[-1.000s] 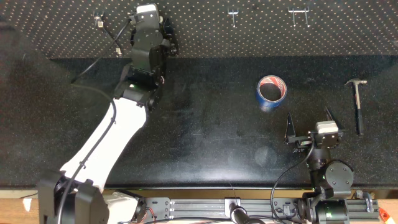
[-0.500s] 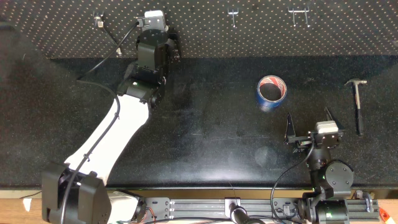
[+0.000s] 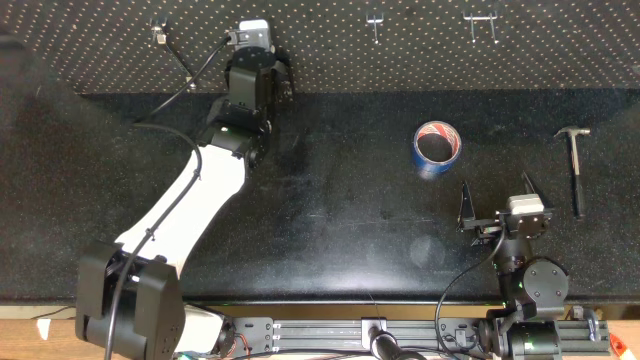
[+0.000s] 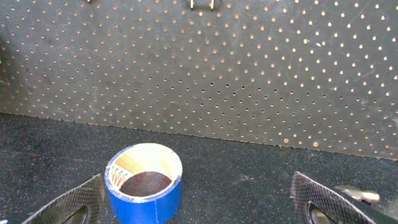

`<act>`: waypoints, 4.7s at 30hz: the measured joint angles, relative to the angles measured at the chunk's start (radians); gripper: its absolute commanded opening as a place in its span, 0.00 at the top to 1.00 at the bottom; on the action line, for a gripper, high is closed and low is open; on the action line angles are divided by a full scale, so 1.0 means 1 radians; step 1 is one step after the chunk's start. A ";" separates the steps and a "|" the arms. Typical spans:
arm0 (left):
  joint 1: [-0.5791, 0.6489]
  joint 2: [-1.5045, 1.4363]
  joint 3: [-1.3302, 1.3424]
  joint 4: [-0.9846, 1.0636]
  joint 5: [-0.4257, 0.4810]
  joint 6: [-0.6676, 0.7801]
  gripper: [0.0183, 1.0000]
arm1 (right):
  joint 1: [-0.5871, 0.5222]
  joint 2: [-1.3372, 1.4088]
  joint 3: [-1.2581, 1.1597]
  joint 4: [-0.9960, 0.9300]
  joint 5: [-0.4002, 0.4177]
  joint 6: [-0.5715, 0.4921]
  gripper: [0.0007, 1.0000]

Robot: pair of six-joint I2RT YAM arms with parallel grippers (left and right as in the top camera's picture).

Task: Place Tools Onto Pegboard

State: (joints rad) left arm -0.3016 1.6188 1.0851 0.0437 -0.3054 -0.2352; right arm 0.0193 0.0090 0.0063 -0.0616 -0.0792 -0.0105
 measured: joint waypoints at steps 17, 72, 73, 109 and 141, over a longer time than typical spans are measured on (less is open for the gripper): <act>0.011 0.000 0.000 0.005 0.018 0.003 0.00 | 0.000 0.000 0.000 0.000 0.000 0.000 0.02; 0.308 -1.304 -0.846 -0.009 0.269 0.003 0.00 | 0.000 0.000 0.000 0.000 0.002 0.000 0.02; 0.309 -1.316 -0.865 0.011 0.271 0.003 0.00 | 0.000 0.000 0.000 0.000 0.002 0.000 0.03; 0.303 -1.601 -1.079 -0.116 0.304 0.165 0.00 | 0.000 0.000 0.000 0.000 0.002 0.000 0.02; 0.304 -1.601 -1.079 -0.116 0.307 0.187 0.00 | 0.000 0.000 0.000 0.000 0.003 0.000 0.02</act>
State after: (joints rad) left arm 0.0029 0.0174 0.0063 -0.0719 0.0013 -0.0486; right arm 0.0193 0.0090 0.0067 -0.0620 -0.0765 -0.0105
